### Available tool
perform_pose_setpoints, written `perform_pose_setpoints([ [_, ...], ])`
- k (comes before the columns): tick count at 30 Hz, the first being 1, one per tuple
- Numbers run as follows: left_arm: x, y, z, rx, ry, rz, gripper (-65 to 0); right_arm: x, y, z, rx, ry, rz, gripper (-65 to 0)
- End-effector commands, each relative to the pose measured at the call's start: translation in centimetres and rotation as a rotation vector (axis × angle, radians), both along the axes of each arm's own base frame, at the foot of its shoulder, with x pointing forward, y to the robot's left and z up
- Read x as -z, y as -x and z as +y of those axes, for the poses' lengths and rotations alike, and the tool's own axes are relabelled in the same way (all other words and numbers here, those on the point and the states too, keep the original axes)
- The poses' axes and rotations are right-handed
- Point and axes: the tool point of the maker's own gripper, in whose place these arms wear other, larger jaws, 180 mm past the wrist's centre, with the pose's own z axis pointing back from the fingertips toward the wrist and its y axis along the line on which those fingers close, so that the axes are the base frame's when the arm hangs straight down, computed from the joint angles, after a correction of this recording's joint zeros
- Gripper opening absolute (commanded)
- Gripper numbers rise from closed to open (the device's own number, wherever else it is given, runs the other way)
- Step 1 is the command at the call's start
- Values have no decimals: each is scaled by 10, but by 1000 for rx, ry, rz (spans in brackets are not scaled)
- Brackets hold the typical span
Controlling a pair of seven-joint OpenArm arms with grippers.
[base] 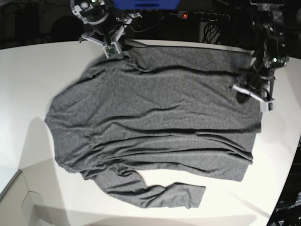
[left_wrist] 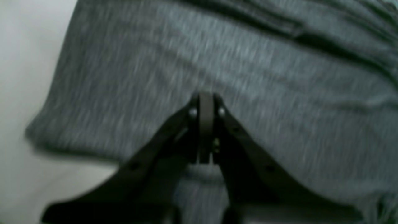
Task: Layout the t-shirt on the table in an organized manner, then fold the t-shirt properly
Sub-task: 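Pull the shirt's side edge with the left gripper to smooth it, then drag the shirt's shoulder corner with the left gripper away from the hem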
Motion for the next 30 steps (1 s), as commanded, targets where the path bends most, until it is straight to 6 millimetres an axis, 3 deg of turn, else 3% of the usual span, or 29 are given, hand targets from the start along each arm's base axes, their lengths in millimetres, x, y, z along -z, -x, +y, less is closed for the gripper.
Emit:
perform_pose_setpoints([
  [1, -9, 1, 6, 1, -16, -20, -645, -7, -4, 2, 6, -17, -28, -650],
  [3, -12, 16, 19, -38, -25, -1, -644, -8, -5, 3, 8, -20, -33, -650],
  [6, -20, 32, 23, -84, -9, 12, -611, -11, -9, 4, 9, -32, -62, -650],
  [11, -26, 50, 40, -182, 11, 46, -361, -12, -9, 5, 8, -34, -65, -650],
  [13, -22, 53, 37, -184, 22, 67, -299, -12, -9, 5, 8, -34, -65, -650],
  [19, -11, 68, 36, -187, 26, 114, -303, -12, -9, 4, 7, -33, -65, -650],
  [26, 27, 86, 32, -187, 64, 232, -305, -12, -9, 5, 6, -33, -65, -650],
  [30, 39, 92, 35, -203, 74, 266, -307, -12, -10, 5, 6, -33, -66, -650],
])
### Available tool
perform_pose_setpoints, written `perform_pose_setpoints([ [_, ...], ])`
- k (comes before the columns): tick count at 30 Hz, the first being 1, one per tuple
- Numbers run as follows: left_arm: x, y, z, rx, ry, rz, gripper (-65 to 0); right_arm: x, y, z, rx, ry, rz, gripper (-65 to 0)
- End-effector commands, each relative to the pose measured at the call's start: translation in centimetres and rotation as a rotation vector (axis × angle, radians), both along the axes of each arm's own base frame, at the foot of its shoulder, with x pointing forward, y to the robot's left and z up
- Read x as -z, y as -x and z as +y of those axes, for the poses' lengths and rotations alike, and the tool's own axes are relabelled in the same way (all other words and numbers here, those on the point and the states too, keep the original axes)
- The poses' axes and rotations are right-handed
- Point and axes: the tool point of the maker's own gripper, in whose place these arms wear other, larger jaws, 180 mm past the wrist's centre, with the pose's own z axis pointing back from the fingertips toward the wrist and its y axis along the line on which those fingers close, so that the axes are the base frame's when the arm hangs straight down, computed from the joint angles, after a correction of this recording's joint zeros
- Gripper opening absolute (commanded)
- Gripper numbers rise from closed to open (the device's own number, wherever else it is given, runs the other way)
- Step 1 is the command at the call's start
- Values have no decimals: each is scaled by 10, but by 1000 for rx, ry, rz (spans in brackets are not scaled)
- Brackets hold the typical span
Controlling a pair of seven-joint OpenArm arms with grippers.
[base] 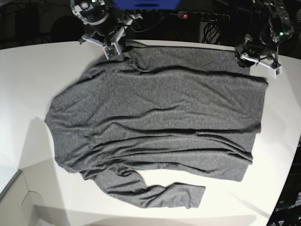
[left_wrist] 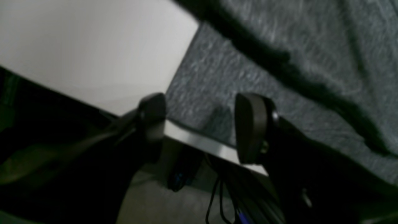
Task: Layout the t-shirt on the table in an organized manner, then fold the t-shirt properly
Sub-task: 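Drag the shirt's shoulder corner with the left gripper away from the hem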
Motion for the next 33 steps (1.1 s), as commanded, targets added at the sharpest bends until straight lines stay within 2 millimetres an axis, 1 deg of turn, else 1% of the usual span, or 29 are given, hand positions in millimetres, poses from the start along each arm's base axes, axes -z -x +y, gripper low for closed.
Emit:
perform_pose_setpoints([
  [1, -4, -3, 4, 4, -10, -11, -307, -7, -4, 2, 3, -16, -29, -650],
  [4, -1, 0, 10, 9, -55, 12, -307, -7, -4, 2, 3, -16, -29, -650],
  [9, 2, 4, 13, 11, -87, 30, -308, -8, -7, 2, 3, -16, -37, -650],
  [11, 2, 4, 13, 10, -87, 32, -330, -9, -9, 2, 3, -16, -41, -650],
  [12, 2, 4, 13, 10, -87, 32, -362, -9, -9, 2, 3, -16, -41, -650],
  [13, 4, 5, 14, 9, -85, 36, -409, -9, -9, 2, 3, -16, -41, -650],
  [17, 15, 14, 17, -3, -75, 75, -643, -9, -9, 2, 3, -16, -41, -650],
  [19, 21, 19, 19, -9, -71, 97, -650, -9, -9, 2, 3, -16, -43, -650],
  [20, 21, 19, 20, -14, -69, 96, -635, -9, -9, 2, 3, -16, -43, -650],
  [22, 18, 18, 20, -14, -70, 86, -650, -9, -9, 2, 3, -16, -43, -650],
  [24, 8, 12, 22, -9, -85, 58, -649, -9, -9, 2, 3, -16, -43, -650],
  [28, -18, 5, 36, -43, -128, -7, -649, -9, -9, 2, 3, -16, -43, -650],
  [33, -36, 10, 49, -60, -161, -13, -649, -7, -5, -3, -10, 0, -34, -650],
])
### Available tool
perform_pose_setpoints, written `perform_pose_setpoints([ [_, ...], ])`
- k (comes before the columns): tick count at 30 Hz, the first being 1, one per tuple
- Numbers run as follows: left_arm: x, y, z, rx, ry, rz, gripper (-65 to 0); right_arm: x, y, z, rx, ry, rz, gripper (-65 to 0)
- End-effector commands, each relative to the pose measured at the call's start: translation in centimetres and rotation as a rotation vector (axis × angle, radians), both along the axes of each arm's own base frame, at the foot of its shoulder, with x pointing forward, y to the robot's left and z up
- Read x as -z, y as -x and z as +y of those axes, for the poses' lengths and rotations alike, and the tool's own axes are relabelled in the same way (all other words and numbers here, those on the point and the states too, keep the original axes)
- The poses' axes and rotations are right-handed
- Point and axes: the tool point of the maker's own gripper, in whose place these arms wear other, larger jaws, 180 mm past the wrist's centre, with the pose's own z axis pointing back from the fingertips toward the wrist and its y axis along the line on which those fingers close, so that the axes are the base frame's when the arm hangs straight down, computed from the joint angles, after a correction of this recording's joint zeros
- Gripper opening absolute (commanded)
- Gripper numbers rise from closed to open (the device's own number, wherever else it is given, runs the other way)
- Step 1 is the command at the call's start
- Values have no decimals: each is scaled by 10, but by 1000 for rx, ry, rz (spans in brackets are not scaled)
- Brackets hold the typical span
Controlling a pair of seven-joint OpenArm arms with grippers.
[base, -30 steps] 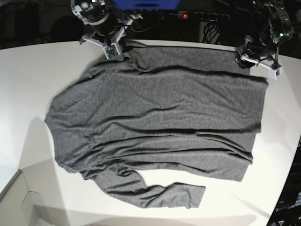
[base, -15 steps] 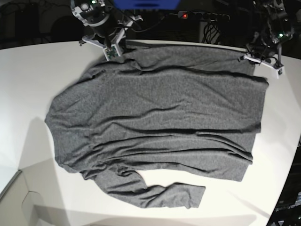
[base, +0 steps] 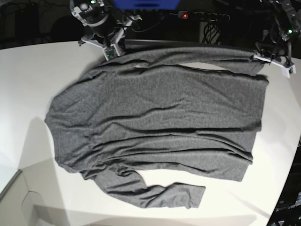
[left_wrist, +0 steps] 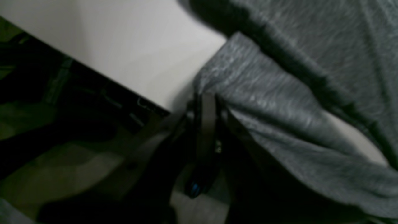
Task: Layout the t-shirt on the table in an organized manner, then fold the t-shirt properly
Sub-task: 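Drag the shirt's shoulder corner with the left gripper away from the hem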
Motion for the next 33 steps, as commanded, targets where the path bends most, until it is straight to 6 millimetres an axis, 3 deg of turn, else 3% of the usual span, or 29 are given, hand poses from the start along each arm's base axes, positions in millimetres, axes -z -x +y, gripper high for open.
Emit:
perform_pose_setpoints([
  [1, -12, -1, 14, -7, -47, -19, -649, -6, 0, 2, 3, -16, -18, -650],
  [10, -22, 3, 34, -63, -78, -40, -649, -1, 12, -7, -20, 11, 6, -650],
  [17, -26, -3, 23, 44, -88, -59, -649, 0, 14, -8, -24, 17, 10, -650],
  [25, -52, -17, 11, 140, -135, -131, -649, -2, 11, -7, -25, 14, 2, -650],
  [33, -70, -8, 29, 76, -102, -162, -649, -4, 17, 8, -62, -16, 5, -488],
])
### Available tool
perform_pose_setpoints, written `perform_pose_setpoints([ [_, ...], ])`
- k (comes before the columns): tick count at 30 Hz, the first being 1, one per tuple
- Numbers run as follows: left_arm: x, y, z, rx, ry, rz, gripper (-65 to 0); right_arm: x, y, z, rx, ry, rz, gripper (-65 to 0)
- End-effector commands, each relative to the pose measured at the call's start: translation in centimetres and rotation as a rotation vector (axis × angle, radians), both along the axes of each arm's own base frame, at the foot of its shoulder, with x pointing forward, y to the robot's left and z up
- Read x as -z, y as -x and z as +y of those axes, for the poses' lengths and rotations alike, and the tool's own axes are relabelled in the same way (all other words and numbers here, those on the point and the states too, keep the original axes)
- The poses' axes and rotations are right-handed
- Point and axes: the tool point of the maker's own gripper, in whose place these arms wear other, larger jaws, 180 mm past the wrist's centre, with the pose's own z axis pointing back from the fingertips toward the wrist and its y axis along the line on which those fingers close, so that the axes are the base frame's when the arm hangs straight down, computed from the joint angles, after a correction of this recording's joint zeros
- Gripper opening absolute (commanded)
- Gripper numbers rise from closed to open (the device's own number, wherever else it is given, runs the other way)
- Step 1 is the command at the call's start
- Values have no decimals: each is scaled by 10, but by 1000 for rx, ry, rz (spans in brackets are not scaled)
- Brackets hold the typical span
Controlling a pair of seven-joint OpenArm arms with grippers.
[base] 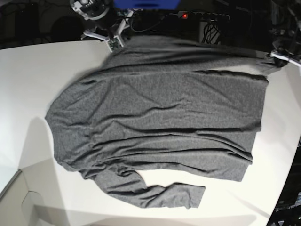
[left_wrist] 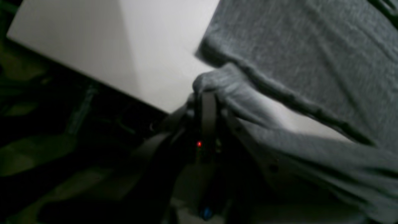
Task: Layout the t-shirt on the table in an organized manner, then fold the t-shirt properly
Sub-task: 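Drag the shirt's shoulder corner with the left gripper away from the hem, then move the right gripper along the collar edge and grasp the shirt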
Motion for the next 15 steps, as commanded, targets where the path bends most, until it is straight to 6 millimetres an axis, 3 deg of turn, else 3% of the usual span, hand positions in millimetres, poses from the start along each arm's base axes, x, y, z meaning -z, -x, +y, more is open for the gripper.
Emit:
perform_pose_setpoints([
  [1, -14, -8, 5, 8, -19, -47, -649, -11, -7, 1, 6, -18, -50, -483],
  [8, -17, 0, 10, 10, -15, -37, -649, -27, -21, -5, 36, -37, -129, -479],
  [15, -18, -1, 4, 21, 16, -55, -649, -39, -50, -3, 30, -41, -201, -477],
])
